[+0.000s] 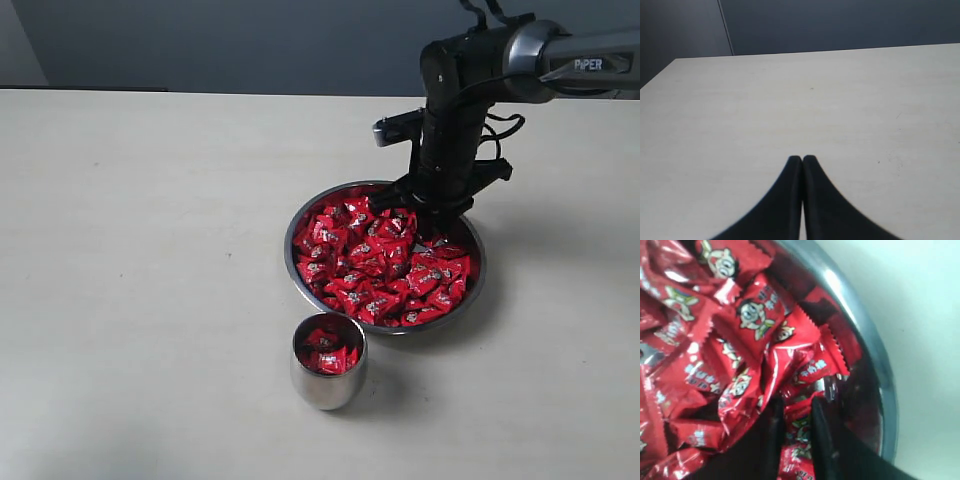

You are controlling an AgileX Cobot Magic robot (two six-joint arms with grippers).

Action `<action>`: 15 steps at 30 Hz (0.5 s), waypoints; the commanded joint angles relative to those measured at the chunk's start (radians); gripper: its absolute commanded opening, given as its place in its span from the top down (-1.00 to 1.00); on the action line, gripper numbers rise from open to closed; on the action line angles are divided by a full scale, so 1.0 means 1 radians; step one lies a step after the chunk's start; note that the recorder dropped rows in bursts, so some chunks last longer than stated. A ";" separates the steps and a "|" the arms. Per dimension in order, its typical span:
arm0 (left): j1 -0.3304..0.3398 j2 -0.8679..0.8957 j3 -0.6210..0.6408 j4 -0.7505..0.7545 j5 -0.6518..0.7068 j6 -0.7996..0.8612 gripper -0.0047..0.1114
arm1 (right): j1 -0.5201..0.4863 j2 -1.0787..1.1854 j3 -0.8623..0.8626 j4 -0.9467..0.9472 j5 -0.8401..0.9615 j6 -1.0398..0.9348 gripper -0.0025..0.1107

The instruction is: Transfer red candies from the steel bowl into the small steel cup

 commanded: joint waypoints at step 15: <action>-0.007 -0.005 0.005 0.002 -0.008 -0.001 0.91 | 0.154 -0.163 0.005 -0.071 0.042 0.048 0.97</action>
